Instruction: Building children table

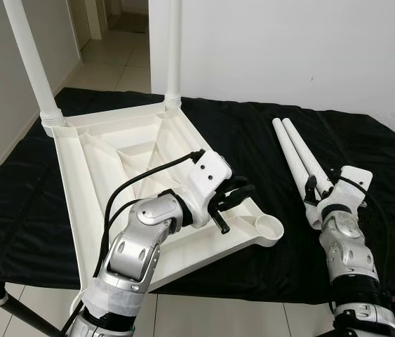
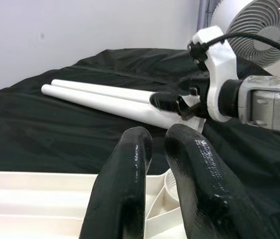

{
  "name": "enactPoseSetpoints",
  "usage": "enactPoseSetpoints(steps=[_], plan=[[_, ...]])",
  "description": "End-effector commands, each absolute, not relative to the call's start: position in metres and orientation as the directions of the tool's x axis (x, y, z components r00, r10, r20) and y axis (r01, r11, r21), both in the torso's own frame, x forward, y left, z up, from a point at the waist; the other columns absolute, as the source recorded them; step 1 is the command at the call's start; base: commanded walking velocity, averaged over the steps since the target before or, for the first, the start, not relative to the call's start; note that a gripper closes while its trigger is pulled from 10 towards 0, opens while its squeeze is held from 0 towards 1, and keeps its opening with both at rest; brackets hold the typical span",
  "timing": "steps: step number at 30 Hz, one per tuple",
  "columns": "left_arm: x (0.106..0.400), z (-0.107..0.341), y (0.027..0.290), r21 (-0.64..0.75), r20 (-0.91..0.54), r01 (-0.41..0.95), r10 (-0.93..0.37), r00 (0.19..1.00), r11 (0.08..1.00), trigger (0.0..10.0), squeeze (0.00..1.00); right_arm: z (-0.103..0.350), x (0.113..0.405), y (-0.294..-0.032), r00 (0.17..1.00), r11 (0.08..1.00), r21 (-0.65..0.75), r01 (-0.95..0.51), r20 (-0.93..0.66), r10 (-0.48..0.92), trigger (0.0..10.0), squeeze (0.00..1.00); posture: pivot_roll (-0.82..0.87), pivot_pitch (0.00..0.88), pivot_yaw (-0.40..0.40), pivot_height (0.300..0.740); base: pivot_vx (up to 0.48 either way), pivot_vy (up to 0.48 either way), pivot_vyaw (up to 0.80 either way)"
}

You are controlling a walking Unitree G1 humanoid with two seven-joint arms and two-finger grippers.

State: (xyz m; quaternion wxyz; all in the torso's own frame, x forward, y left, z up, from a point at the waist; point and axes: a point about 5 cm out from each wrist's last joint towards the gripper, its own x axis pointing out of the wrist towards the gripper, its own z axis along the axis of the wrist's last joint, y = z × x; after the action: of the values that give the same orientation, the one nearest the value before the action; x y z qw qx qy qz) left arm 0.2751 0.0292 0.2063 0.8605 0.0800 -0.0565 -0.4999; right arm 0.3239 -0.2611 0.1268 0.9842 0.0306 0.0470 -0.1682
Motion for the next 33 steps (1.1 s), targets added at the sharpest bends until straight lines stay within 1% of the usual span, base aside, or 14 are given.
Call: enactPoseSetpoints(steps=[1, 10, 13, 16, 31, 32, 33], plan=[[0.285, 0.209, 0.034, 0.194, 0.043, 0.726, -0.745, 0.666, 0.66, 10.0, 0.0, 0.117, 0.322, -0.262, 0.945, 0.954, 0.052, 0.297, -0.16, -0.285, 10.0, 0.0, -0.05, 0.0, -0.047, 0.74, 0.0, 0.0, 0.0], [0.287, 0.208, 0.034, 0.206, 0.031, 0.712, -0.732, 0.681, 0.671, 10.0, 0.0, 0.103, 0.321, -0.258, 0.952, 0.971, 0.046, 0.233, -0.213, -0.219, 10.0, 0.0, -0.05, 0.0, -0.046, 0.74, 0.0, 0.0, 0.0], [0.288, 0.208, 0.034, 0.211, 0.026, 0.706, -0.726, 0.687, 0.676, 10.0, 0.0, 0.098, 0.319, -0.251, 0.963, 0.989, 0.019, 0.146, -0.233, -0.138, 10.0, 0.0, -0.05, 0.0, -0.052, 0.74, 0.0, 0.0, 0.0], [0.287, 0.208, 0.034, 0.216, 0.027, 0.704, -0.725, 0.688, 0.676, 10.0, 0.0, 0.095, 0.316, -0.249, 0.964, 0.993, 0.024, 0.118, -0.243, -0.109, 10.0, 0.0, -0.06, 0.0, -0.058, 0.74, 0.0, 0.0, 0.0], [0.288, 0.212, 0.03, 0.228, 0.043, 0.698, -0.724, 0.689, 0.678, 10.0, 0.0, 0.089, 0.31, -0.248, 0.964, 0.996, 0.019, 0.093, -0.253, -0.085, 10.0, 0.0, -0.07, 0.0, -0.054, 0.74, 0.0, 0.0, 0.0], [0.288, 0.214, 0.03, 0.236, 0.049, 0.697, -0.725, 0.687, 0.677, 10.0, 0.0, 0.089, 0.308, -0.247, 0.964, 0.996, 0.029, 0.085, -0.253, -0.075, 9.0, 0.0, -0.07, 0.0, -0.049, 0.74, 0.0, 0.0, 0.0], [0.288, 0.215, 0.03, 0.242, 0.053, 0.696, -0.726, 0.686, 0.676, 10.0, 0.0, 0.088, 0.307, -0.246, 0.963, 0.996, 0.042, 0.081, -0.26, -0.068, 4.9, 0.0, -0.07, 0.0, -0.049, 0.74, 0.0, 0.0, 0.0]])
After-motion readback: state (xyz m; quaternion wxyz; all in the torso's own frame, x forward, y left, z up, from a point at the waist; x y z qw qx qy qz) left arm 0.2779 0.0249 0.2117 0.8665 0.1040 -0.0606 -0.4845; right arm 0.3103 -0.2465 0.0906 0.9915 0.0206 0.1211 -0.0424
